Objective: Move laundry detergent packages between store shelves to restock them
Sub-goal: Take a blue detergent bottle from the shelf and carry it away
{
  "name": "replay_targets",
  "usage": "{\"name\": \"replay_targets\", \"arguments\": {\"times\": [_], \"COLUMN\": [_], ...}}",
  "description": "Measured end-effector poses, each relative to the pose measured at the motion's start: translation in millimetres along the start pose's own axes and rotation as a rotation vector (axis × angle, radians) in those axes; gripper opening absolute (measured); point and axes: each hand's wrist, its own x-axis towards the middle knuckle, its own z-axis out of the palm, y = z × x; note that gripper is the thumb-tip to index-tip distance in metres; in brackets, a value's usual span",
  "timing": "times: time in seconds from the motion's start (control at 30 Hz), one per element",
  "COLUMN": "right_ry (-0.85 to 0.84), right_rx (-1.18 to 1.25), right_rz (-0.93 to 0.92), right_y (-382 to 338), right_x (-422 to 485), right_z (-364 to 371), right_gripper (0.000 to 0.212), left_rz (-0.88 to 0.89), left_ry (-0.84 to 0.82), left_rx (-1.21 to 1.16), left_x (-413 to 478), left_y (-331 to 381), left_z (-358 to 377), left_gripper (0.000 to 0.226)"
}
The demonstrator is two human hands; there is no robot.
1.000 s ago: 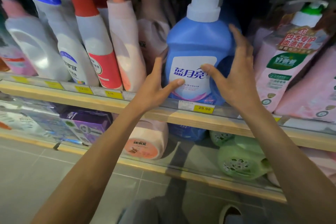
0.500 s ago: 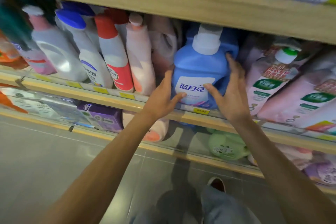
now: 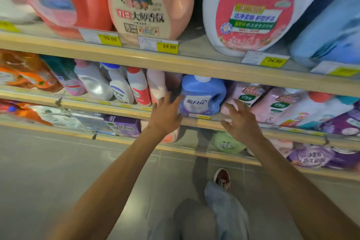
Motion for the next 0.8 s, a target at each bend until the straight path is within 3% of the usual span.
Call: {"name": "replay_targets", "arguments": {"times": [0.17, 0.37, 0.53, 0.67, 0.8], "right_ry": [-0.213, -0.343, -0.324, -0.261, -0.317], "right_rx": [-0.109, -0.134, -0.114, -0.092, -0.076], "right_rz": [0.118, 0.136, 0.137, 0.114, 0.146], "right_y": [-26.4, -56.5, -66.7, -63.4, -55.8], "right_x": [-28.8, -69.1, -94.1, -104.0, -120.9], "right_z": [-64.7, -157.7, -239.1, -291.7, -332.2], "right_gripper": [0.065, 0.066, 0.066, 0.058, 0.058], "left_rz": [0.007, 0.033, 0.064, 0.073, 0.084], "left_ry": [-0.114, -0.211, -0.222, -0.216, -0.257], "left_rx": [0.218, 0.375, 0.4, 0.333, 0.263], "left_x": [-35.2, -72.9, -86.9, -85.7, -88.0], "left_y": [30.7, 61.5, 95.0, 117.3, 143.1], "left_z": [-65.0, -149.2, -225.5, -273.4, -317.4], "left_gripper": [0.063, 0.055, 0.044, 0.046, 0.052]}}
